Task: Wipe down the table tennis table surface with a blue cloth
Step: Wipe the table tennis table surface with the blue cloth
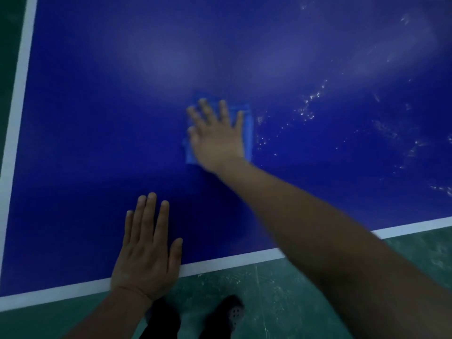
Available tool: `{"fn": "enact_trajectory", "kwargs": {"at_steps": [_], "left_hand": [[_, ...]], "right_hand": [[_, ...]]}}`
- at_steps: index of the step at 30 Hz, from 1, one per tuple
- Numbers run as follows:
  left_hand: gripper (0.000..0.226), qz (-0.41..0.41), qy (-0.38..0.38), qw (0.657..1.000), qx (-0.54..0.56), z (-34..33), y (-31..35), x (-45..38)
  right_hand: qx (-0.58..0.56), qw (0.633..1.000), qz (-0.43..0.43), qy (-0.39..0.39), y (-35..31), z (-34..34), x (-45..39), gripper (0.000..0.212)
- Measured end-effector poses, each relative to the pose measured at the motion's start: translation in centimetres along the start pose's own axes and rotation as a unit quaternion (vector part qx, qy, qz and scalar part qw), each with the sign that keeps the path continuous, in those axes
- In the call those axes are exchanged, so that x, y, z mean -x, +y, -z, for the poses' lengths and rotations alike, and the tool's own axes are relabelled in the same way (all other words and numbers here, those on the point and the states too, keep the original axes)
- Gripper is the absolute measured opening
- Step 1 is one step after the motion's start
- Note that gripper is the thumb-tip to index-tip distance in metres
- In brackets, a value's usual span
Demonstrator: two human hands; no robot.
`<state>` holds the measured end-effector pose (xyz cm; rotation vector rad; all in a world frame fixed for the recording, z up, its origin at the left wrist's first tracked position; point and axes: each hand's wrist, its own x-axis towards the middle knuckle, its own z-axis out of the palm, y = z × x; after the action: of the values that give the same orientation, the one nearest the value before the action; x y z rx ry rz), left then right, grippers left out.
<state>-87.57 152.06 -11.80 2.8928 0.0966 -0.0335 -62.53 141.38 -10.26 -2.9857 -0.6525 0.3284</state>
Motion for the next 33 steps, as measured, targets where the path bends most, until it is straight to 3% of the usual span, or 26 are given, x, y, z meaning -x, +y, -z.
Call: {"fn": "enact_trajectory", "kwargs": {"at_steps": [2, 5, 7, 9, 11, 14, 16, 17, 19, 22, 24, 26, 28, 30, 32, 33], "left_hand": [[0.072, -0.005, -0.007, 1.000, -0.004, 0.1, -0.1, 0.0], [0.072, -0.011, -0.028, 1.000, -0.003, 0.1, -0.1, -0.1], [0.072, -0.010, -0.043, 0.999, -0.012, 0.1, -0.2, -0.1], [0.072, -0.013, -0.046, 0.999, -0.012, 0.0, -0.2, -0.1], [0.071, -0.014, -0.038, 0.999, -0.010, 0.0, -0.3, -0.1], [0.072, -0.020, -0.030, 0.999, -0.005, -0.1, -0.1, -0.1], [0.071, -0.016, -0.033, 0.999, 0.001, 0.0, -0.3, 0.0], [0.072, -0.013, -0.035, 0.999, 0.003, 0.0, -0.2, -0.1], [0.073, -0.011, -0.040, 0.999, 0.008, 0.0, -0.2, -0.2], [0.071, -0.015, -0.036, 0.999, 0.012, 0.0, -0.2, -0.1], [0.071, -0.019, -0.034, 0.999, 0.008, 0.0, -0.2, 0.0], [0.071, -0.016, -0.033, 0.999, 0.007, 0.0, -0.3, 0.1], [0.071, -0.014, -0.035, 0.999, 0.005, -0.1, -0.3, 0.0], [0.070, -0.015, -0.037, 0.999, 0.001, -0.1, -0.3, 0.0], [0.070, -0.009, -0.037, 0.999, 0.004, -0.1, -0.3, 0.0], [0.070, -0.007, -0.038, 0.999, 0.007, -0.1, -0.3, 0.0]], "right_hand": [[0.009, 0.993, -0.116, 0.017, 6.7, 0.7, -0.1, 0.056], [-0.027, 0.951, -0.309, 0.020, 17.5, 1.8, 4.1, 0.056], [-0.071, 0.917, -0.392, 0.015, 20.3, 2.5, 5.2, 0.058], [-0.088, 0.905, -0.414, 0.035, 18.4, 2.5, 3.5, 0.059], [-0.073, 0.933, -0.350, 0.042, 13.3, 1.9, 1.6, 0.057], [0.001, 0.991, -0.125, 0.043, 4.3, -0.5, 5.7, 0.056], [0.021, 0.999, 0.019, 0.020, 2.9, -2.3, 12.2, 0.056], [0.025, 0.999, 0.042, 0.012, 4.8, -2.7, 14.7, 0.055], [0.044, 0.999, -0.024, 0.003, 11.3, -2.4, 17.5, 0.058], [0.014, 0.965, -0.261, -0.003, 21.0, -0.3, 17.5, 0.064], [-0.045, 0.924, -0.378, 0.020, 22.6, 0.8, 14.8, 0.061], [-0.067, 0.912, -0.401, 0.047, 19.7, 0.9, 11.3, 0.058], [-0.040, 0.951, -0.300, 0.058, 14.0, -0.2, 9.3, 0.057], [0.029, 0.993, -0.102, 0.047, 7.0, -1.9, 11.7, 0.058], [0.059, 0.994, 0.088, 0.005, 3.6, -3.2, 17.3, 0.057], [0.057, 0.990, 0.130, -0.007, 4.5, -3.4, 19.1, 0.057]]}}
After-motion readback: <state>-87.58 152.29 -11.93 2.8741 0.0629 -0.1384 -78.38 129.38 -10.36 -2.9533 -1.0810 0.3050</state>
